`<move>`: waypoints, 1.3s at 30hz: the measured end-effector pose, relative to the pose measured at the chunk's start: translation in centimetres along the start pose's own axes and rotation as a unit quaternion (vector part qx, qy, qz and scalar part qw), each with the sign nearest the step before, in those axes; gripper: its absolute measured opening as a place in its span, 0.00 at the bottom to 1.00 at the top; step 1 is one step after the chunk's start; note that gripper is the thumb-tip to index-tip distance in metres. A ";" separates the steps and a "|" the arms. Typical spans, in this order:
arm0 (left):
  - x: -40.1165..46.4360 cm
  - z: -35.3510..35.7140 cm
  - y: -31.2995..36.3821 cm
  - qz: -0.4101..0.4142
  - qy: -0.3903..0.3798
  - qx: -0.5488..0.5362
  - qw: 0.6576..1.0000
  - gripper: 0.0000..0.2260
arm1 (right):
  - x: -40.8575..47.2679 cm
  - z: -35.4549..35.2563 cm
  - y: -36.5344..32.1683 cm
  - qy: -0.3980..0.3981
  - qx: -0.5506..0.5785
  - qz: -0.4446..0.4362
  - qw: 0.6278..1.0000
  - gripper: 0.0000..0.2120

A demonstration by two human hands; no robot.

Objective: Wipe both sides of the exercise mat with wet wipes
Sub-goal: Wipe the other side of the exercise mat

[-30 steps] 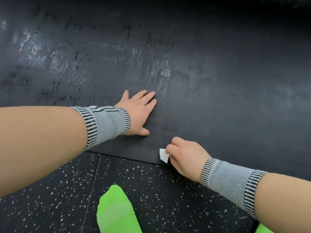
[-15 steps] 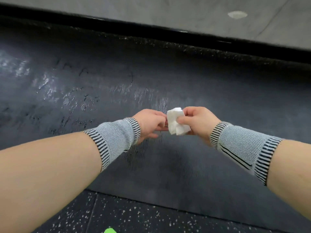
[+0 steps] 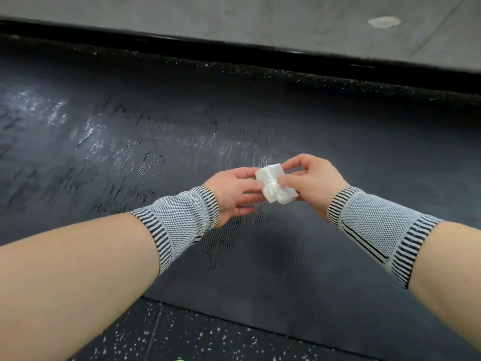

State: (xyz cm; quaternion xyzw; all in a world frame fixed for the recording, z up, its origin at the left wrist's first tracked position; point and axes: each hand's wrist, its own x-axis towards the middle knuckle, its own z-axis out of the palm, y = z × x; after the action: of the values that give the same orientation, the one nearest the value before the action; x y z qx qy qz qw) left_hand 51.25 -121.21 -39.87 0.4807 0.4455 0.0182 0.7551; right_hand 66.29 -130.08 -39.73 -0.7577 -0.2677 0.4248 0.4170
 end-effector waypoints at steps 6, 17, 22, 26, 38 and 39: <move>0.7 0.1 -0.6 0.010 0.019 0.018 1.000 0.06 | -0.2 0.3 -0.5 0.025 -0.096 -0.074 0.992 0.02; 1.4 0.0 0.2 0.020 0.030 -0.116 0.993 0.07 | 0.3 0.4 -0.7 -0.047 0.083 0.032 0.995 0.09; 1.6 -0.4 -0.1 0.007 0.019 -0.046 0.999 0.13 | 0.7 -0.1 -0.7 -0.010 0.089 0.060 0.994 0.07; 1.5 -0.3 -0.3 0.031 0.066 0.024 0.997 0.02 | 0.7 -0.5 -0.5 -0.060 0.133 0.098 0.984 0.06; 1.1 0.5 -0.1 -0.020 0.066 0.096 0.993 0.06 | 0.4 0.5 -0.9 0.028 -0.258 -0.136 0.956 0.03; 1.0 0.6 0.0 -0.034 0.066 0.069 0.995 0.04 | 0.2 0.8 -0.8 0.030 -0.289 -0.174 0.941 0.03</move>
State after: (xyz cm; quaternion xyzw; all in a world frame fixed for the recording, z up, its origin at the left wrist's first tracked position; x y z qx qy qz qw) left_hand 52.28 -121.20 -40.40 0.5137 0.5107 -0.0065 0.6894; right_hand 65.67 -129.25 -39.35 -0.7996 -0.4937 0.2273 0.2553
